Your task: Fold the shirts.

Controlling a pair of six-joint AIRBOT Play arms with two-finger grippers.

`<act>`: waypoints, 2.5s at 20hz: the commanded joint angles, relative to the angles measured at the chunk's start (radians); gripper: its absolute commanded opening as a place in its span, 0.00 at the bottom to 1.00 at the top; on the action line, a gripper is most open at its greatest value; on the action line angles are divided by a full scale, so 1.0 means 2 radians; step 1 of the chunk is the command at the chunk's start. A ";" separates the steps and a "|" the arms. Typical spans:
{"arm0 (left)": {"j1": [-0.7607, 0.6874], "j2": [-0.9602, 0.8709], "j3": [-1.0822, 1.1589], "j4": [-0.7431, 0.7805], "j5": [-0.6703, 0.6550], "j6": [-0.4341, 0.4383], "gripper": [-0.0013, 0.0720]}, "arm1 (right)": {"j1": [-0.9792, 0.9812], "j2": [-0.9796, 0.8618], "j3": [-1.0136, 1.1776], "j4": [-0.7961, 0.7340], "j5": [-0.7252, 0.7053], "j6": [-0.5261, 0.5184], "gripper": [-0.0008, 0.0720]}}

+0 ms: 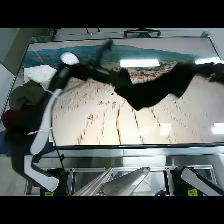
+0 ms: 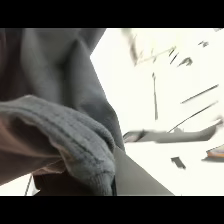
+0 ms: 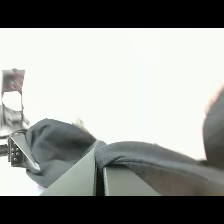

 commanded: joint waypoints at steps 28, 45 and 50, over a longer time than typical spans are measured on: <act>0.166 -0.103 -0.167 0.108 0.067 0.049 0.99 | 0.166 -0.239 0.028 -0.242 -0.081 0.041 0.68; 0.154 -0.213 -0.050 0.235 0.094 0.013 0.96 | -0.002 -0.051 -0.315 -0.431 -0.115 0.198 0.68; 0.127 -0.217 -0.050 0.234 0.140 0.013 0.96 | -0.002 -0.059 -0.350 -0.416 -0.167 0.197 0.67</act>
